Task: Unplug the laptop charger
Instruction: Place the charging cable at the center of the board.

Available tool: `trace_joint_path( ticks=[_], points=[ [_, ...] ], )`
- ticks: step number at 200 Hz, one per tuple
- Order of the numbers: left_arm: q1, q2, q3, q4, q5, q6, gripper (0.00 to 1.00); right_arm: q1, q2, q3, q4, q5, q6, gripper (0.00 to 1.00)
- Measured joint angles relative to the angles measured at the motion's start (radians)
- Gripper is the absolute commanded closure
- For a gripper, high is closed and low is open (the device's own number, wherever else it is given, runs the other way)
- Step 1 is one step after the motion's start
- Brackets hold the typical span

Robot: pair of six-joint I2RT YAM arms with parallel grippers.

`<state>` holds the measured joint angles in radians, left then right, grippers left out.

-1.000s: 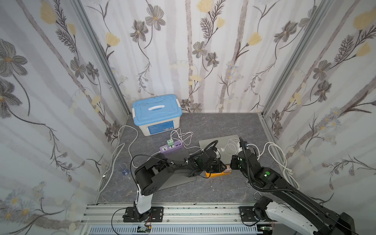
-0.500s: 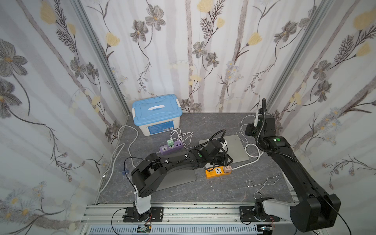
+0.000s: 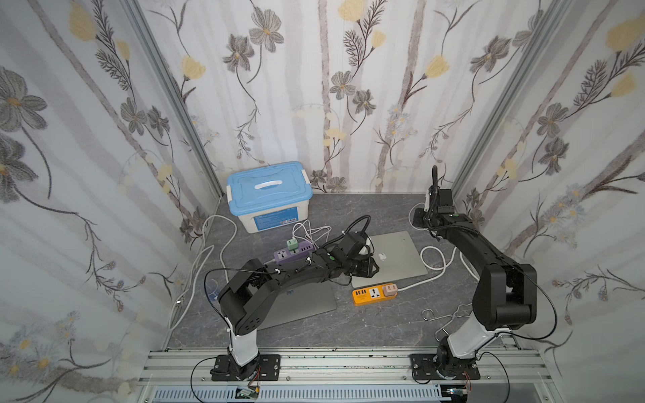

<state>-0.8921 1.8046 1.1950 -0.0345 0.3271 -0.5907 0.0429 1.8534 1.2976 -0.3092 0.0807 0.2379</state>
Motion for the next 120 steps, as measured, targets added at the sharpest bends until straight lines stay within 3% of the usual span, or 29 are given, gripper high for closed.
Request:
trace_joint_path(
  ticks=[96,108,120],
  points=[
    [0.031,-0.04,-0.066,-0.005,-0.008,0.042,0.57,-0.047,0.187,-0.005,0.122,-0.21,0.068,0.9],
    [0.032,-0.034,-0.066,-0.006,-0.007,0.043,0.57,-0.057,0.195,-0.005,0.135,-0.244,0.072,0.86],
    [0.035,-0.032,-0.066,-0.006,-0.008,0.043,0.57,-0.066,0.198,-0.006,0.14,-0.27,0.08,0.74]
  ],
)
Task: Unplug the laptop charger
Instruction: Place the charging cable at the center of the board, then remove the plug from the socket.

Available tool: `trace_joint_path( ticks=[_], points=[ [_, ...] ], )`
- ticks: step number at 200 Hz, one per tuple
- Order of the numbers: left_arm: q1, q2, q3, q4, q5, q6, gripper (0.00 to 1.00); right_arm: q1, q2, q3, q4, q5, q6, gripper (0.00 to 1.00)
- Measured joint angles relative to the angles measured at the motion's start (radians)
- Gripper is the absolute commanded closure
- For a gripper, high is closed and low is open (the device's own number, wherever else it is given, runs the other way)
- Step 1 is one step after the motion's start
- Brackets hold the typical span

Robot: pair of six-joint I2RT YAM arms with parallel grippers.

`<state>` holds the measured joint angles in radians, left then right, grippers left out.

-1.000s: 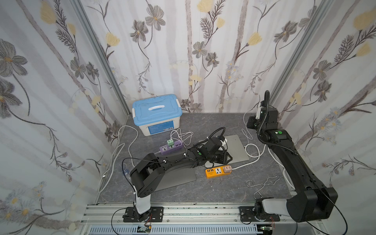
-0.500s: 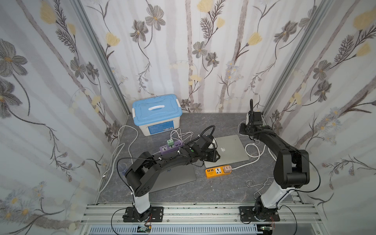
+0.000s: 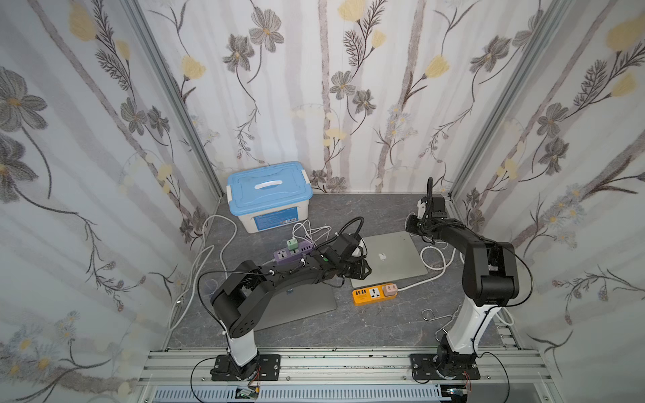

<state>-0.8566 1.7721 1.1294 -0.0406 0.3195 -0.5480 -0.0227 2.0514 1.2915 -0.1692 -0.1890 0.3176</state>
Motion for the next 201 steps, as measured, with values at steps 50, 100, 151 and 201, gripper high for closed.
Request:
trace_joint_path(
  ticks=[50,100,151,201],
  points=[
    [0.001,0.015,0.0,0.001,0.011,-0.002,0.58,-0.018,-0.016,-0.01,0.018,-0.013,0.006,0.58],
    [0.001,0.016,-0.003,0.008,0.019,-0.002,0.59,-0.017,-0.054,-0.012,0.019,0.008,-0.002,0.47],
    [-0.001,-0.049,-0.076,0.024,0.014,-0.016,0.6,0.018,-0.231,-0.089,0.003,0.062,-0.029,0.37],
    [-0.051,-0.11,-0.184,0.029,-0.006,-0.054,0.62,0.191,-0.547,-0.325,-0.005,0.105,-0.034,0.31]
  ],
)
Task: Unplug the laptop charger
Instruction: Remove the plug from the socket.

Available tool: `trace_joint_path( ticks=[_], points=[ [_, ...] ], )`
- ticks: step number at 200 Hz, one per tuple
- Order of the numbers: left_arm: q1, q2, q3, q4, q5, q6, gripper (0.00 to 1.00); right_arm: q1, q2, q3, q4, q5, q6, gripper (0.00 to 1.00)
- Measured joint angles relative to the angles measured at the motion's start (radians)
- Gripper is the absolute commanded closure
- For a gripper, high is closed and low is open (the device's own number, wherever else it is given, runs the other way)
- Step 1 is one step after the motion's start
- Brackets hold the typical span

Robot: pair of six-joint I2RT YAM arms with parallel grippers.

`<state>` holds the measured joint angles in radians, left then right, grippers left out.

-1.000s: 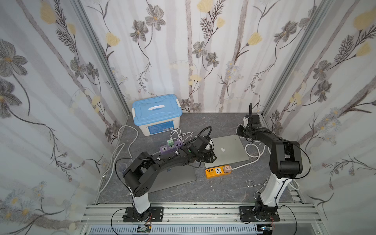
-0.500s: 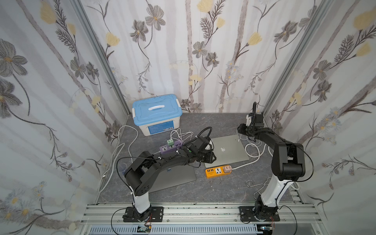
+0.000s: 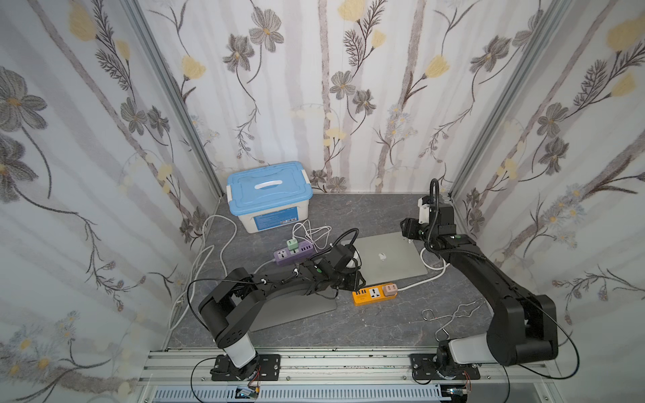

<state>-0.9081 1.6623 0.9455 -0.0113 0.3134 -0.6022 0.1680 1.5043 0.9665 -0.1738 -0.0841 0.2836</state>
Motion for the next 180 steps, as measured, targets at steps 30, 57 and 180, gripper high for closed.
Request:
trace_joint_path(
  ticks=[30,57,180],
  points=[
    [-0.025,-0.039,-0.064,0.017,-0.02,-0.012,0.62,0.112,-0.183,-0.192,-0.005,0.009,0.055,0.31],
    [-0.029,-0.046,-0.103,0.063,-0.033,-0.04,0.63,0.216,-0.333,-0.323,-0.015,0.036,0.116,0.31],
    [-0.077,0.055,-0.132,0.265,-0.005,-0.145,0.64,0.523,-0.592,-0.492,-0.169,0.252,0.35,0.31]
  ],
)
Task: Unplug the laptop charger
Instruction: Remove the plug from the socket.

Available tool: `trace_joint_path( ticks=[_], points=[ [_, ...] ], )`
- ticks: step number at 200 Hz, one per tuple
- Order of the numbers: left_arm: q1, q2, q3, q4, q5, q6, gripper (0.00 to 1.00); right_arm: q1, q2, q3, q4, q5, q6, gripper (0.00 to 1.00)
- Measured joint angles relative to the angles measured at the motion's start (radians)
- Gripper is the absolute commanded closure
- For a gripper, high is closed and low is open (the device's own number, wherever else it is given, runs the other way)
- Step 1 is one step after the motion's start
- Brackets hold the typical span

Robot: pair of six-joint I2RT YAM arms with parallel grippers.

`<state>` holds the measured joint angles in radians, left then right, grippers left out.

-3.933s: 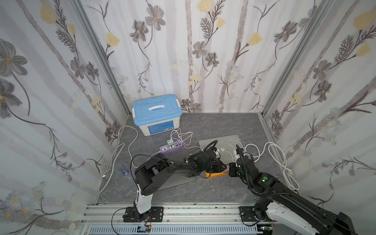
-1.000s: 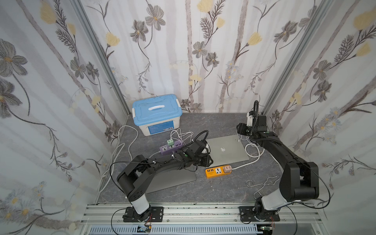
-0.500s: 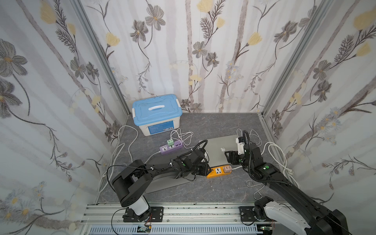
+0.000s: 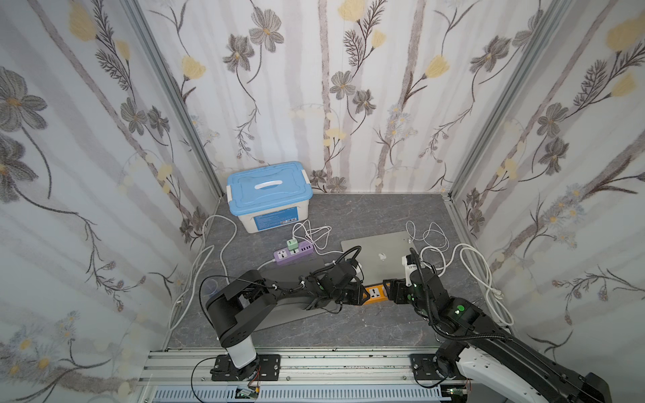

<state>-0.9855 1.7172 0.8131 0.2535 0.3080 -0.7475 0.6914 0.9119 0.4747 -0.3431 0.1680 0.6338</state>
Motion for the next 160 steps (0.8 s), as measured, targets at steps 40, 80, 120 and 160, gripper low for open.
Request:
trace_joint_path(
  ticks=[40,80,120,160],
  points=[
    [0.0,0.008,-0.003,0.026,-0.008,-0.019,0.64,0.034,-0.008,-0.013,-0.028,0.048,0.031,0.31],
    [-0.002,0.01,-0.011,0.043,-0.017,-0.029,0.64,0.043,0.01,-0.012,-0.037,0.08,0.042,0.31],
    [-0.002,0.011,-0.013,0.05,-0.019,-0.038,0.64,0.057,0.07,-0.012,-0.049,0.098,0.048,0.31],
    [-0.002,0.011,-0.016,0.056,-0.019,-0.038,0.64,0.07,0.118,0.019,-0.056,0.1,0.045,0.31]
  ],
)
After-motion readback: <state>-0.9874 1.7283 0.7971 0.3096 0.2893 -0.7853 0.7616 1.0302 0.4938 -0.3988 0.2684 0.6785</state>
